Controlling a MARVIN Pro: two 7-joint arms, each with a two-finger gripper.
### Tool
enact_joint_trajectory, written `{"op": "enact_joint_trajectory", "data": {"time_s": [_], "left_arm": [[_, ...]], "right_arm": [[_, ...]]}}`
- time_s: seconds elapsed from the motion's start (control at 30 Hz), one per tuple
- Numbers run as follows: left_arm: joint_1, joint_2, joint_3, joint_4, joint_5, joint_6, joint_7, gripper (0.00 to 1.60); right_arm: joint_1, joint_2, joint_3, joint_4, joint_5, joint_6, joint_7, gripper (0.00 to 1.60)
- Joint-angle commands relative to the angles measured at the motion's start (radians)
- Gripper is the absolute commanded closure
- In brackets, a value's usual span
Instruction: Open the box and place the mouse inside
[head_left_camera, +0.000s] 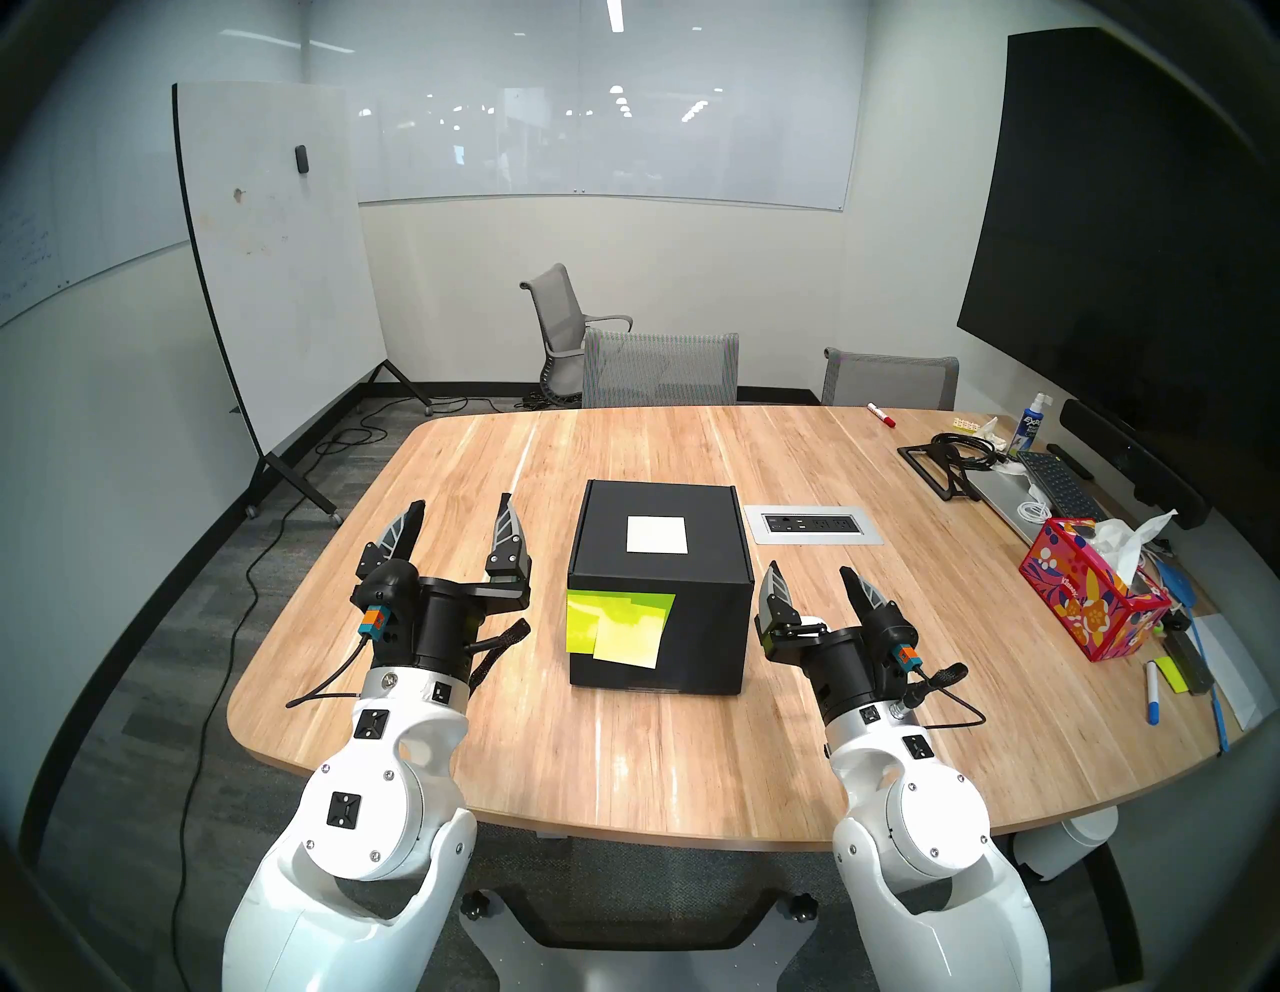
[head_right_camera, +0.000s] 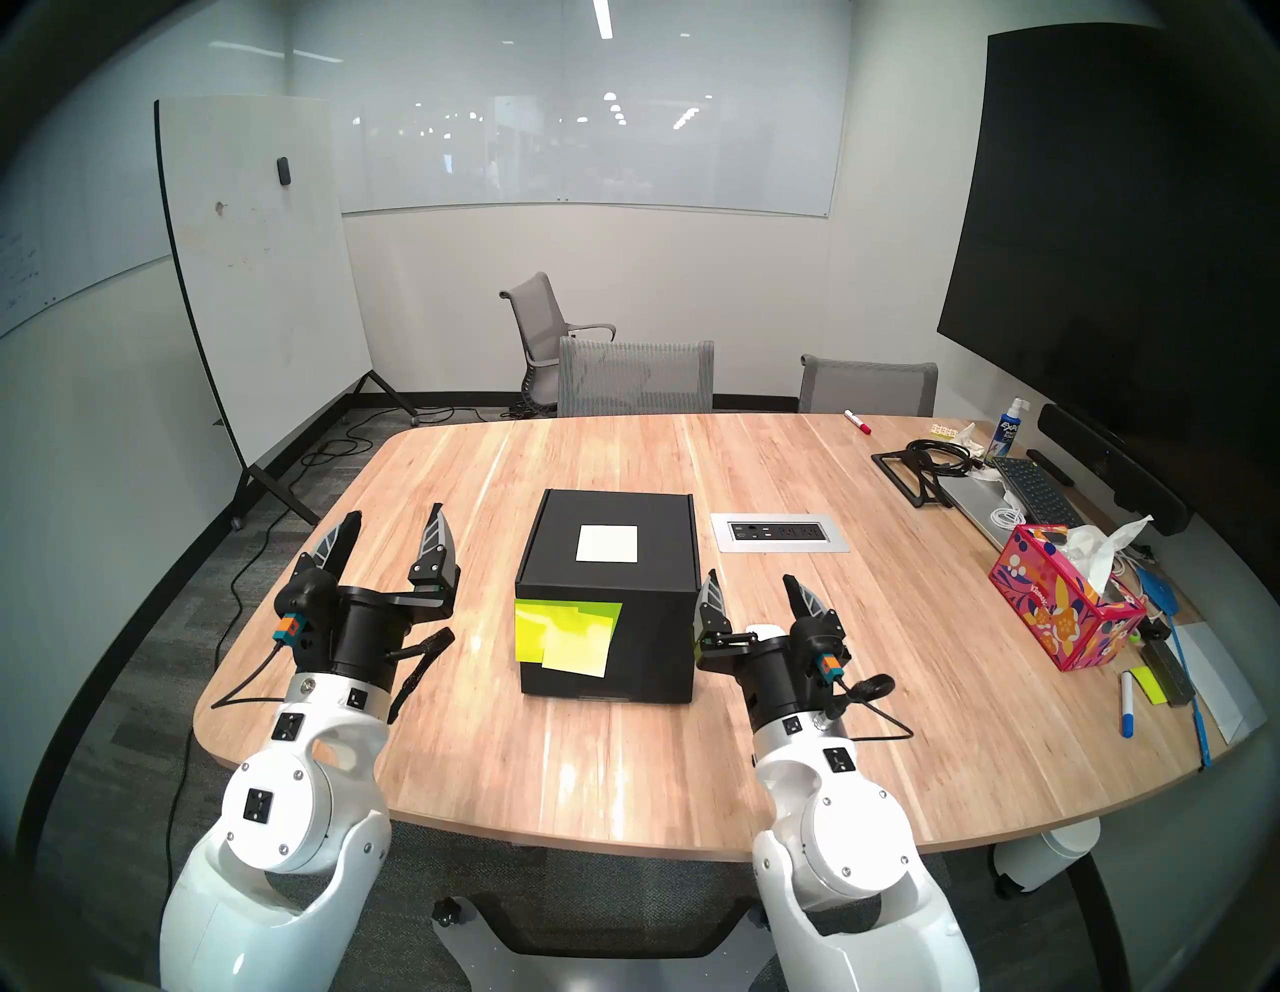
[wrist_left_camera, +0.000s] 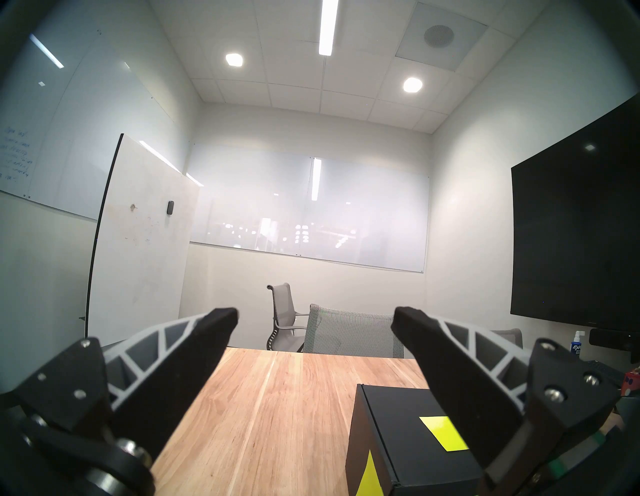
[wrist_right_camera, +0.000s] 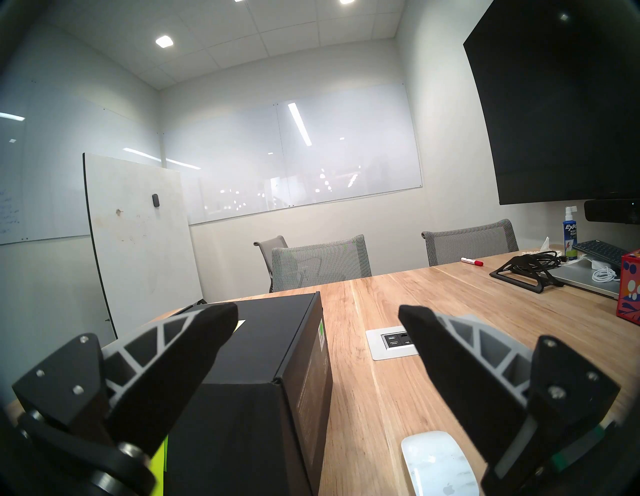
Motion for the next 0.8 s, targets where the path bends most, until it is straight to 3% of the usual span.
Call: {"op": "enact_joint_trajectory", "data": {"time_s": [0.0,0.77], "left_arm": [[0.0,0.001,0.0,-0.018,0.001,-0.002,-0.002,0.0],[0.004,0.008,0.003,-0.017,0.007,0.005,-0.008,0.0]], "right_arm": [[0.002,0.0,0.0,-0.021,-0.001,-0.003,0.0,0.0],[0.014,0.008,0.003,0.001,0.016,-0.021,0.023,0.0]]}}
